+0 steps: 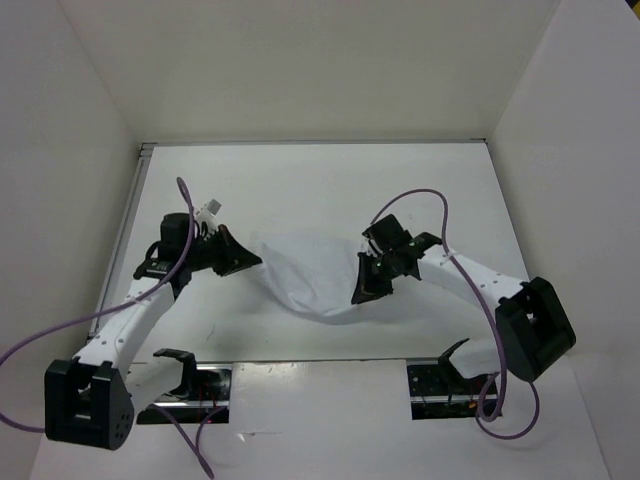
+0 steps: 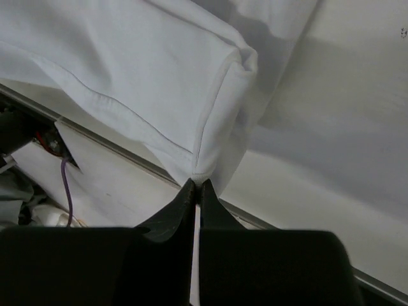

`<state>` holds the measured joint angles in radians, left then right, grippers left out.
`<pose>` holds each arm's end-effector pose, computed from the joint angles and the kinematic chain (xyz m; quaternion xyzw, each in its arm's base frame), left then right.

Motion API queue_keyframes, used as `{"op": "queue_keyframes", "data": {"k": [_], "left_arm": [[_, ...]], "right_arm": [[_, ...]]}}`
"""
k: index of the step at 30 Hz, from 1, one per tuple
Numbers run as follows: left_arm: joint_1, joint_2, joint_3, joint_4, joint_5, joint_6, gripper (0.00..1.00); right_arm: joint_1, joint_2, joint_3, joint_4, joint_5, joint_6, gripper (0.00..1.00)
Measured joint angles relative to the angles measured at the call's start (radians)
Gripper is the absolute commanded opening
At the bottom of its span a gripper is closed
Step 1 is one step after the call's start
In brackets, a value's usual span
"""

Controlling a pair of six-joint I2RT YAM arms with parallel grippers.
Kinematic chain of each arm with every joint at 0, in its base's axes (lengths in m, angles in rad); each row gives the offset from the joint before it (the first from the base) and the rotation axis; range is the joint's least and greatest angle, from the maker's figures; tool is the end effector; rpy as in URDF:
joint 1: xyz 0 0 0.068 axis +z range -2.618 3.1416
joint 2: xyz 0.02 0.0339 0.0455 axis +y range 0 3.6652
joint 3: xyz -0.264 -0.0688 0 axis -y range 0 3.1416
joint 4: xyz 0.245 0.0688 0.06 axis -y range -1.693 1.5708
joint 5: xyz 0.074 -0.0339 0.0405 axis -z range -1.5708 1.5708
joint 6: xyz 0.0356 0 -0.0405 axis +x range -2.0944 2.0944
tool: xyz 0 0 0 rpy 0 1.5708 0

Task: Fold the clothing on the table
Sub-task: Flatten the skirt out, then fold the skirt

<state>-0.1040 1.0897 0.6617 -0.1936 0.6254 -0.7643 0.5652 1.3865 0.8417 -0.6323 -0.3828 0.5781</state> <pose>0.2259 -0.0445 0.2405 -0.1414 0.8462 -0.4311 0.2794 0.2068 0.1469 0.1985 -0.0310 0.9630 0.2608 0.0605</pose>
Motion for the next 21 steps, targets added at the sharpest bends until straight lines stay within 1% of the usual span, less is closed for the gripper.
{"op": "queue_keyframes", "data": {"k": [3, 6, 9, 14, 17, 21], "left_arm": [[0.0, -0.078, -0.032, -0.026, -0.016, -0.002, 0.0], [0.0, -0.065, -0.063, -0.07, -0.048, -0.003, 0.0], [0.0, -0.04, -0.061, -0.112, -0.108, -0.003, 0.0], [0.005, -0.008, 0.005, -0.158, -0.218, -0.003, 0.0], [0.016, 0.023, 0.052, -0.143, -0.273, -0.004, 0.0], [0.024, 0.08, 0.082, -0.127, -0.317, -0.004, 0.0]], "right_arm": [[0.003, -0.016, 0.006, -0.009, 0.018, 0.032, 0.01], [0.001, -0.001, 0.04, -0.044, 0.055, 0.039, 0.01], [-0.008, 0.024, 0.113, -0.065, 0.091, 0.037, 0.01], [-0.04, 0.087, 0.252, -0.068, 0.15, 0.018, 0.01], [-0.064, 0.148, 0.319, -0.062, 0.178, -0.005, 0.01], [-0.089, 0.227, 0.363, -0.058, 0.201, -0.038, 0.01]]}}
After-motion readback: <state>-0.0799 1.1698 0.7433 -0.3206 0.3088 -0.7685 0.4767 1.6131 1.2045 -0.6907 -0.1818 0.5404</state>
